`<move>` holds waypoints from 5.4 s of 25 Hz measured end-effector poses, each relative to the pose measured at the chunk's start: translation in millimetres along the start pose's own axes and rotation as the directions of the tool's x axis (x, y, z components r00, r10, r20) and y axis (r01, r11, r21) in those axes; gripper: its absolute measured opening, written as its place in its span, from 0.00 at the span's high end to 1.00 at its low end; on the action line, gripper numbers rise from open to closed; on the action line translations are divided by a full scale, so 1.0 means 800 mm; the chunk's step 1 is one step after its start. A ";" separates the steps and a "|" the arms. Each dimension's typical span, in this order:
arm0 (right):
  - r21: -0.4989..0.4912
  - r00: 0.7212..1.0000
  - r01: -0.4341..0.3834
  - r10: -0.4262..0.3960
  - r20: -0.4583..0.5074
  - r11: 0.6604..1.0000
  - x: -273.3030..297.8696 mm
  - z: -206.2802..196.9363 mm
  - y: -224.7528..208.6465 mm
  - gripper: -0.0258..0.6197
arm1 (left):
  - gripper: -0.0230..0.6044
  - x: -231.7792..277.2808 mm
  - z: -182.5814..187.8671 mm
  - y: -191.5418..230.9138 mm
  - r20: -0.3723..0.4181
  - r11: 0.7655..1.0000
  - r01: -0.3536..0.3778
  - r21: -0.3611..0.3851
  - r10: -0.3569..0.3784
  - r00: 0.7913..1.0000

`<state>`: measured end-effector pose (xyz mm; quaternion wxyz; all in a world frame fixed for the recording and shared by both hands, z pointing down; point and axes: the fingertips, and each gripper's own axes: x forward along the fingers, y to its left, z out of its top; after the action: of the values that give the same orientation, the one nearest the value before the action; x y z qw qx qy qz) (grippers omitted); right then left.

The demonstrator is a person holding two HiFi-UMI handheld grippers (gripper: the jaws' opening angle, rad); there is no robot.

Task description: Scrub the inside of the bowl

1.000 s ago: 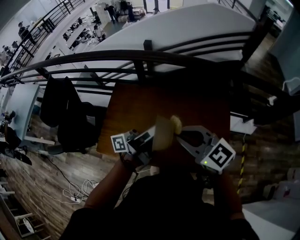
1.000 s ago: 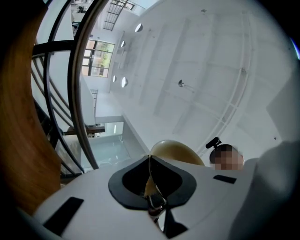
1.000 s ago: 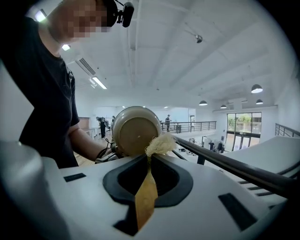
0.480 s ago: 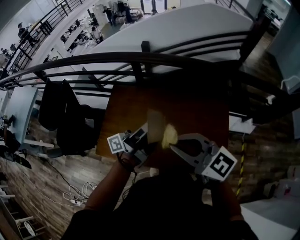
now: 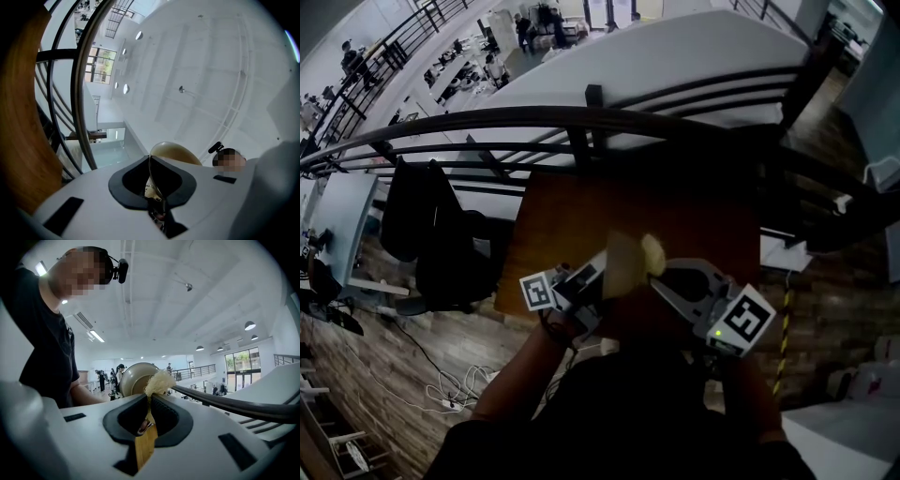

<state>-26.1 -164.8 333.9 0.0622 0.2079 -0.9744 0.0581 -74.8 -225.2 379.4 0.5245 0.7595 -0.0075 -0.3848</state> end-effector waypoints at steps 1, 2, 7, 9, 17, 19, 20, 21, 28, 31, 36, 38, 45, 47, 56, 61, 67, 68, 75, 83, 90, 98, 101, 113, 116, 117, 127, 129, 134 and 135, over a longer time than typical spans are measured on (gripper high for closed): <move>-0.007 1.000 -0.016 0.016 -0.005 1.000 0.003 -0.002 0.007 0.90 | 0.95 -0.003 0.004 0.002 0.007 1.000 -0.007 0.002 0.007 1.000; -0.019 0.999 -0.032 0.031 -0.007 0.999 0.006 -0.002 0.014 0.90 | 0.95 -0.007 0.008 0.006 0.014 1.000 -0.020 0.001 0.019 1.000; -0.076 0.999 -0.040 0.039 -0.016 0.996 0.008 0.005 0.032 0.90 | 0.95 -0.018 0.018 0.020 0.035 0.996 -0.085 -0.007 0.085 0.996; -0.101 0.999 -0.028 0.026 -0.019 0.995 0.010 0.014 0.037 0.90 | 0.95 -0.023 0.020 0.022 0.028 0.994 -0.106 -0.012 0.106 0.994; -0.169 0.998 -0.034 0.026 -0.048 0.985 0.013 0.048 0.053 0.90 | 0.95 -0.028 -0.003 0.020 -0.056 0.987 -0.158 0.011 0.159 0.986; -0.183 0.998 -0.036 0.025 -0.062 0.983 0.013 0.053 0.052 0.90 | 0.95 -0.026 -0.005 0.013 -0.074 0.988 -0.151 0.032 0.153 0.985; -0.185 0.997 -0.040 0.027 -0.070 0.982 0.012 0.055 0.053 0.90 | 0.95 -0.026 -0.005 0.009 -0.082 0.988 -0.148 0.046 0.151 0.985; -0.187 0.997 -0.045 0.031 -0.073 0.981 0.013 0.058 0.053 0.90 | 0.95 -0.027 -0.003 0.004 -0.088 0.988 -0.146 0.060 0.151 0.985; -0.220 0.998 -0.015 0.000 -0.067 0.975 0.016 0.077 0.042 0.90 | 0.95 -0.035 0.001 -0.021 -0.150 0.983 -0.119 0.137 0.140 0.979; -0.242 0.996 0.022 -0.043 -0.082 0.970 0.013 0.075 0.027 0.90 | 0.95 -0.032 -0.013 -0.037 -0.221 0.983 -0.065 0.170 0.102 0.970; -0.194 0.995 -0.059 0.042 -0.093 0.979 0.023 0.054 0.026 0.90 | 0.95 -0.011 -0.019 -0.074 -0.238 0.988 0.076 0.134 -0.042 0.970; -0.170 0.992 -0.093 0.078 -0.096 0.981 0.026 0.045 0.029 0.90 | 0.95 -0.006 -0.014 -0.082 -0.222 0.988 0.099 0.116 -0.071 0.973; -0.087 0.980 -0.190 0.183 -0.084 0.978 0.046 0.017 0.066 0.90 | 0.94 0.010 -0.002 -0.101 -0.143 0.986 0.130 0.102 -0.114 0.983; -0.074 0.975 -0.211 0.204 -0.092 0.975 0.047 0.008 0.076 0.90 | 0.94 0.014 0.007 -0.097 -0.106 0.987 0.092 0.134 -0.078 0.991; -0.054 0.965 -0.263 0.261 -0.038 0.963 0.049 0.012 0.125 0.90 | 0.95 -0.011 0.035 -0.046 -0.019 0.977 -0.105 0.188 0.110 0.994; -0.093 0.996 -0.093 0.091 -0.026 0.991 0.023 0.040 0.093 0.90 | 0.95 -0.027 0.023 -0.024 -0.049 0.965 -0.163 0.206 0.176 0.983; -0.095 0.999 0.038 -0.040 -0.014 0.995 0.009 0.042 0.040 0.90 | 0.95 -0.040 0.009 -0.005 -0.070 0.964 -0.201 0.176 0.216 0.974; -0.084 0.998 0.066 -0.067 -0.016 0.994 0.007 0.038 0.032 0.90 | 0.95 -0.043 0.008 -0.001 -0.078 0.960 -0.214 0.183 0.231 0.970; -0.050 0.948 0.310 -0.313 -0.060 0.949 -0.019 -0.014 -0.043 0.90 | 0.95 -0.054 -0.007 0.034 -0.139 0.909 -0.315 0.271 0.361 0.922; 0.115 0.910 0.391 -0.365 -0.196 0.913 -0.065 -0.125 -0.089 0.90 | 0.95 -0.060 -0.039 0.103 -0.237 0.777 -0.413 0.476 0.566 0.790; 0.263 0.897 0.410 -0.334 -0.290 0.873 -0.083 -0.217 -0.117 0.90 | 0.95 -0.078 -0.047 0.182 -0.226 0.621 -0.496 0.607 0.733 0.641; 0.328 0.883 0.432 -0.321 -0.342 0.840 -0.116 -0.287 -0.160 0.90 | 0.95 -0.088 -0.071 0.292 -0.195 0.471 -0.594 0.652 0.861 0.470; 0.359 0.882 0.434 -0.308 -0.356 0.826 -0.131 -0.311 -0.184 0.90 | 0.95 -0.087 -0.083 0.332 -0.197 0.429 -0.571 0.700 0.884 0.423; 0.412 0.849 0.459 -0.251 -0.465 0.787 -0.182 -0.411 -0.260 0.90 | 0.95 -0.087 -0.138 0.488 -0.209 0.318 -0.493 0.810 0.941 0.265; 0.427 0.842 0.476 -0.257 -0.474 0.769 -0.197 -0.428 -0.277 0.90 | 0.95 -0.095 -0.151 0.523 -0.212 0.306 -0.486 0.819 0.947 0.240; 0.431 0.839 0.483 -0.262 -0.477 0.762 -0.203 -0.433 -0.282 0.90 | 0.95 -0.099 -0.156 0.533 -0.214 0.302 -0.487 0.819 0.950 0.229; 0.460 0.826 0.505 -0.255 -0.503 0.730 -0.237 -0.456 -0.291 0.90 | 0.95 -0.124 -0.196 0.580 -0.275 0.326 -0.462 0.825 0.945 0.176; 0.459 0.825 0.506 -0.254 -0.505 0.730 -0.241 -0.458 -0.290 0.90 | 0.95 -0.124 -0.203 0.583 -0.281 0.329 -0.437 0.837 0.944 0.173; 0.454 0.825 0.505 -0.256 -0.504 0.734 -0.243 -0.455 -0.287 0.90 | 0.94 -0.125 -0.212 0.588 -0.304 0.358 -0.419 0.835 0.933 0.190; 0.454 0.826 0.504 -0.256 -0.503 0.735 -0.243 -0.453 -0.285 0.90 | 0.94 -0.126 -0.212 0.588 -0.307 0.361 -0.413 0.836 0.932 0.192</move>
<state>278.9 -243.9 683.1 0.2098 0.3991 -0.8108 0.3732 139.5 -260.8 841.1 0.3241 0.8581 -0.2624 0.2997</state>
